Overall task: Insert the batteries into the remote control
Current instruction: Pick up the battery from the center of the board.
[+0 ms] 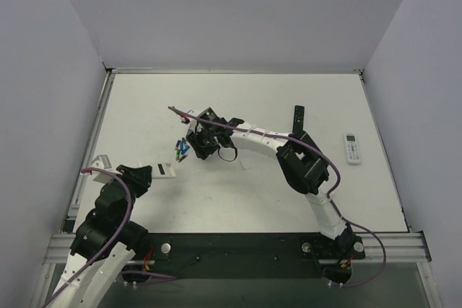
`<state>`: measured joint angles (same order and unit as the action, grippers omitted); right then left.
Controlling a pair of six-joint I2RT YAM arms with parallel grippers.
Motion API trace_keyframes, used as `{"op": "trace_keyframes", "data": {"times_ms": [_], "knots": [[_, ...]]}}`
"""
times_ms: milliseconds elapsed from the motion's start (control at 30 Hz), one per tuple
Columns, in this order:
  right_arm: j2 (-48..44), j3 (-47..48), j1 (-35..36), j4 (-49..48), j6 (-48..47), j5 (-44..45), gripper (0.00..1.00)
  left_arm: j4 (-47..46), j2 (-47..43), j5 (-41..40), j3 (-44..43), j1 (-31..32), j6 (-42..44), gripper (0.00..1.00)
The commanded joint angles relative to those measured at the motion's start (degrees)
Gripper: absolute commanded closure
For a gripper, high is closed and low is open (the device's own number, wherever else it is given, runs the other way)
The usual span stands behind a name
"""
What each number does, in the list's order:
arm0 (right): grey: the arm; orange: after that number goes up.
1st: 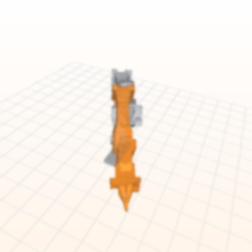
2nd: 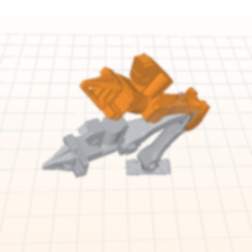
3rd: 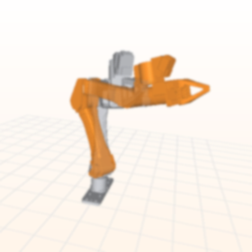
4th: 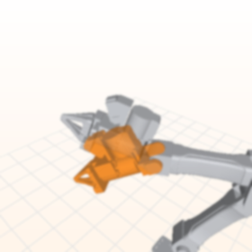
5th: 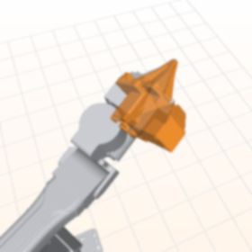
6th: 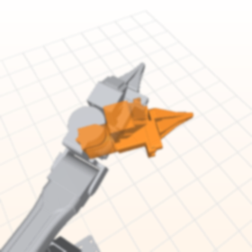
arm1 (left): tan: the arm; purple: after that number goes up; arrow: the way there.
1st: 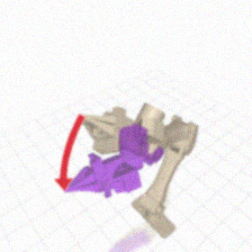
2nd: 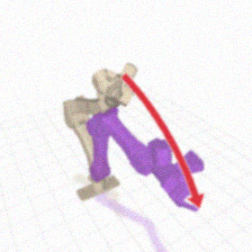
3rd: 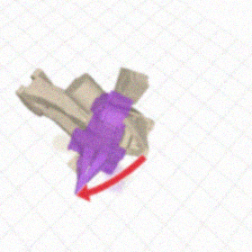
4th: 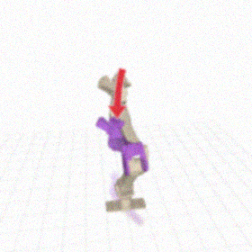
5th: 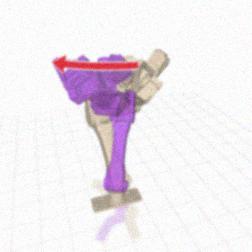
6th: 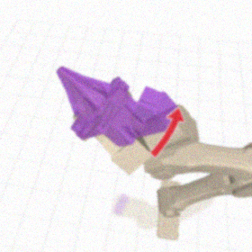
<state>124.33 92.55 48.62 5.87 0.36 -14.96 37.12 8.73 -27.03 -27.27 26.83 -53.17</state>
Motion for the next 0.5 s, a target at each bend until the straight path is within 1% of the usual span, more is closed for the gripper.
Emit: {"op": "trace_keyframes", "data": {"times_ms": [0, 200, 333, 367, 467], "knots": [[2.31, 5.18, 0.86, 2.74, -3.35, 3.88, 0.57, 4.18, -2.66, 0.3, -2.97, -0.29, 0.79, 1.0], [6.44, 9.04, 1.56, 4.41, -3.96, 5.38, 0.58, 5.15, -4.86, 2.33, -2.88, -0.29, 1.57, 1.0], [7.94, 10.54, 2.09, 5.55, -4.75, 6.08, 0.61, 5.15, -5.74, 3.56, -2.88, -0.2, 2.19, 1.0], [8.2, 10.63, 2.27, 5.64, -4.84, 6.08, 0.62, 5.15, -5.92, 4.08, -2.97, -0.2, 2.28, 1.0], [8.73, 10.81, 2.44, 6.08, -5.28, 6.17, 0.72, 5.06, -6.44, 4.96, -2.71, -0.2, 2.37, 1.0]]}}
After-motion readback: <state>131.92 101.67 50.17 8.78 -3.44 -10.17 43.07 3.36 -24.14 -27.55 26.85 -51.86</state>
